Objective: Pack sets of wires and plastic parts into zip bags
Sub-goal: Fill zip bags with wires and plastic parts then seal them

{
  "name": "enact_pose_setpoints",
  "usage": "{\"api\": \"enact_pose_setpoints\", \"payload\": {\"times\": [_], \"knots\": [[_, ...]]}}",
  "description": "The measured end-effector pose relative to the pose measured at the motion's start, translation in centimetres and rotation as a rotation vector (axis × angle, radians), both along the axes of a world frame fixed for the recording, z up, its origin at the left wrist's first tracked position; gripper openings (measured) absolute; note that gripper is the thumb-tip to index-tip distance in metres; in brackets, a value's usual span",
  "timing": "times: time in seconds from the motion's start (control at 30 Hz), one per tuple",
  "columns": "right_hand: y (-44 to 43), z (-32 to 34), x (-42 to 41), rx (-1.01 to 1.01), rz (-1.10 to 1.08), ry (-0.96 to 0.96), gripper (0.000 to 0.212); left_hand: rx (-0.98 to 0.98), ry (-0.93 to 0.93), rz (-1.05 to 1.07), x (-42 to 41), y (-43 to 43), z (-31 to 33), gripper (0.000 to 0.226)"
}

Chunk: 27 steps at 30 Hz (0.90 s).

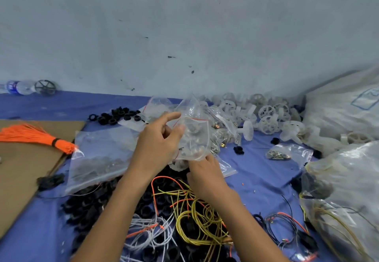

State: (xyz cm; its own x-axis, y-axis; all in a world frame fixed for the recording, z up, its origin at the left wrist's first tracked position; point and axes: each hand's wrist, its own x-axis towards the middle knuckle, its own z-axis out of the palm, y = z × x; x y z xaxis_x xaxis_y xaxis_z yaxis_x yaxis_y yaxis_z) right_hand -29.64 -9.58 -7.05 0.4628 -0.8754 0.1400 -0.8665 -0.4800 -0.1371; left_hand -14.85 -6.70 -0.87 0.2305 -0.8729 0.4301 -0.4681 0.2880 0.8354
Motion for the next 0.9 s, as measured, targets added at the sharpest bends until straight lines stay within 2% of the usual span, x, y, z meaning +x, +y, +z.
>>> {"api": "enact_pose_setpoints", "payload": {"times": [0.13, 0.23, 0.3, 0.5, 0.57, 0.7, 0.77, 0.83, 0.9], "knots": [[0.4, 0.5, -1.6, -0.1, -0.042, -0.104, 0.033, -0.006, -0.011, 0.015, 0.5, 0.3, 0.0, 0.034], [1.2, 1.6, -3.7, -0.099, -0.137, -0.293, 0.045, -0.011, -0.005, 0.026, 0.8, 0.4, -0.2, 0.03], [1.5, 2.9, -4.7, -0.123, -0.15, -0.337, 0.05, -0.012, -0.011, 0.03, 1.0, 0.2, -0.3, 0.028], [2.2, 7.5, -9.0, -0.211, -0.165, -0.466, 0.049, -0.045, -0.055, 0.11, 0.9, -0.1, -0.6, 0.021], [2.5, 8.3, -9.8, -0.22, -0.125, -0.586, 0.047, -0.044, -0.063, 0.129, 0.8, -0.2, -0.6, 0.021], [3.1, 9.6, -10.3, -0.097, -0.013, -1.014, 0.038, -0.032, -0.062, 0.113, 0.2, -0.2, -0.7, 0.023], [3.6, 9.8, -10.3, 0.066, 0.075, -1.16, 0.036, -0.03, -0.058, 0.107, 0.1, -0.1, -0.7, 0.024], [3.9, 9.8, -9.8, 0.248, 0.154, -1.205, 0.033, -0.034, -0.064, 0.104, -0.1, -0.2, -0.7, 0.026], [4.0, 9.5, -8.7, 0.353, 0.155, -1.154, 0.031, -0.039, -0.07, 0.104, -0.2, -0.2, -0.7, 0.028]]}}
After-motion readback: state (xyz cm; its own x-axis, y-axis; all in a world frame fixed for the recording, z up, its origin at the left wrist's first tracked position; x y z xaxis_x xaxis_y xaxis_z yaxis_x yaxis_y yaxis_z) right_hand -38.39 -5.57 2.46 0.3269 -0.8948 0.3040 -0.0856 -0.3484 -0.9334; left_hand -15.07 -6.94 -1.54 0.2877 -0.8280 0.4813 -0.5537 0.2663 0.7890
